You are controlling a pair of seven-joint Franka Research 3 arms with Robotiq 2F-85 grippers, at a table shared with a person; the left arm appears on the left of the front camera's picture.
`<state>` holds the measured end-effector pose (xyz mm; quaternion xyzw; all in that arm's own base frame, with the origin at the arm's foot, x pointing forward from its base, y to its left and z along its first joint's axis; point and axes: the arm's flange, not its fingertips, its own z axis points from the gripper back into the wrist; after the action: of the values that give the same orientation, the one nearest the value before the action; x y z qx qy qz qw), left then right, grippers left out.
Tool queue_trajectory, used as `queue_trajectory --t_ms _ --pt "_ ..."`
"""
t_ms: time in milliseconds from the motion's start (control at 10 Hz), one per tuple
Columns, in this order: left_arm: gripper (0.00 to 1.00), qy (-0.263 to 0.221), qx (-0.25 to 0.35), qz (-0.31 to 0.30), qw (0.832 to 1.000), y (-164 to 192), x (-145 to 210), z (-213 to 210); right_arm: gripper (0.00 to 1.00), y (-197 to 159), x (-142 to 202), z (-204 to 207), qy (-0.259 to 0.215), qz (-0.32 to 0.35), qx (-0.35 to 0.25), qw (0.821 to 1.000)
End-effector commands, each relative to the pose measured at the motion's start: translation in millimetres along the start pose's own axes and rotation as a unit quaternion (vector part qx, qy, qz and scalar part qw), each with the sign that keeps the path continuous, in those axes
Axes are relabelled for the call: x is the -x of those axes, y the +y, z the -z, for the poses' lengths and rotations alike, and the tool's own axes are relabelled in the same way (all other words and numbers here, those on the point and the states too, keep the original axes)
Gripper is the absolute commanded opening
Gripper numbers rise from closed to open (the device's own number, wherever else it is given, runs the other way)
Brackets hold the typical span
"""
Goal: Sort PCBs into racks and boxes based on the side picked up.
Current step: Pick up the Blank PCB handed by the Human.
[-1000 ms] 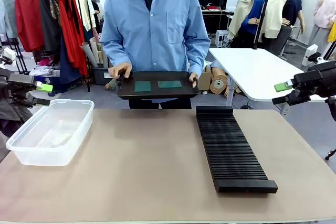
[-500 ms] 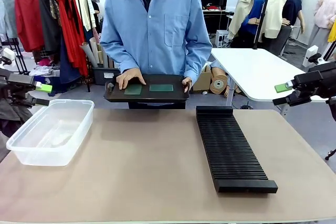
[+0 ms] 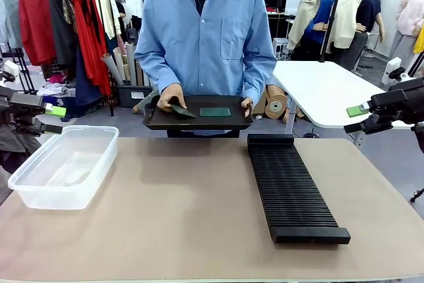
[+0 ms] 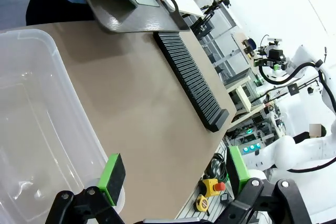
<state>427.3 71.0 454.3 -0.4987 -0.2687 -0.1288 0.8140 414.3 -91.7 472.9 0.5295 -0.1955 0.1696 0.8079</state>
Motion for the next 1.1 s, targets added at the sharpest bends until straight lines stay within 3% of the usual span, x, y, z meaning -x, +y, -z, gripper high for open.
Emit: queue_trajectory --t_ms 0,1000 --pt "1.0 -0.002 0.003 0.0 1.0 0.7 0.2 -1.1 1.0 1.6 -1.3 0.5 -0.002 0.003 -0.002 1.0" --pt "1.0 -0.002 0.003 0.0 1.0 0.7 0.2 -1.1 1.0 1.6 -1.3 0.5 -0.002 0.003 -0.002 1.0"
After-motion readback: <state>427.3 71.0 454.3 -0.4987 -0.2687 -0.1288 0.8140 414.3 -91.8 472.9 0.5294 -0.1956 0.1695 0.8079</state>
